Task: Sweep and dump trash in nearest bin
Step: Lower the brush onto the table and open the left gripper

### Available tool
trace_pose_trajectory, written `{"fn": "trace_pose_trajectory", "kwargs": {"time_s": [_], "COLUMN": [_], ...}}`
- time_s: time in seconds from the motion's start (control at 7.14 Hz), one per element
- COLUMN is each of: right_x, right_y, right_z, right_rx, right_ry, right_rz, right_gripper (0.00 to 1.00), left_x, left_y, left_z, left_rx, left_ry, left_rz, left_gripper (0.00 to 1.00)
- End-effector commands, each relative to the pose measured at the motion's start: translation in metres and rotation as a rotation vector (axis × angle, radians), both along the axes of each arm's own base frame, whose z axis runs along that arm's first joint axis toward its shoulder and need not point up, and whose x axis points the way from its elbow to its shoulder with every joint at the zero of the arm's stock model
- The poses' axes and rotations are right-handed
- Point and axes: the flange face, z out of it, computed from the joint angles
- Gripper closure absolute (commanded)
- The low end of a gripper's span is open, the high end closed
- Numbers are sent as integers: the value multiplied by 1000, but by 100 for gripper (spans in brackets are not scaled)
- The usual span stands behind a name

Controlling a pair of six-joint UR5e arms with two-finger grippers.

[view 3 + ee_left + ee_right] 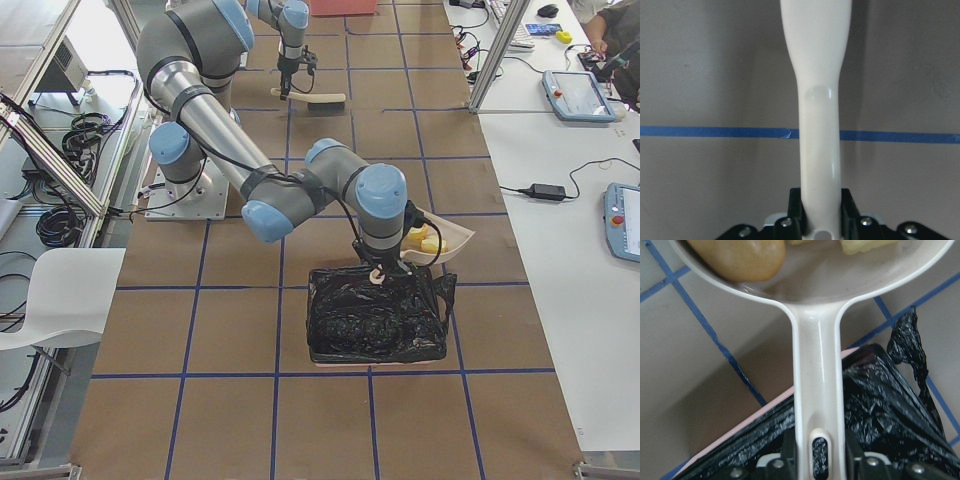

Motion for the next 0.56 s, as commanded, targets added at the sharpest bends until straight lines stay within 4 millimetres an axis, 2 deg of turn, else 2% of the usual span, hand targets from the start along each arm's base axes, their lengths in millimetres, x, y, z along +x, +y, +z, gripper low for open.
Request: {"fn": "trace_pose_trajectory", "kwargs": {"time_s": [0.0,0.14,0.28,0.42], "right_x": [-63,-84,-100,-117], "right_y": [54,77,94,112], "right_z": [29,34,31,23], "right_rx": [10,16,22,43], "right_ry": [-11,-7,-1,-2], "right_rz": [-107,-129,-147,-150], "right_gripper": [100,100,100,100], "left_x": [0,0,0,0], "left_y": [-1,0,0,0], "left_z": [-1,-3,-3,-3], "left_rx": [2,5,5,6], "left_ry": [-3,-6,-6,-7], "left_rz": [-1,2,-1,-1], "left_gripper": [97,96,87,65]}}
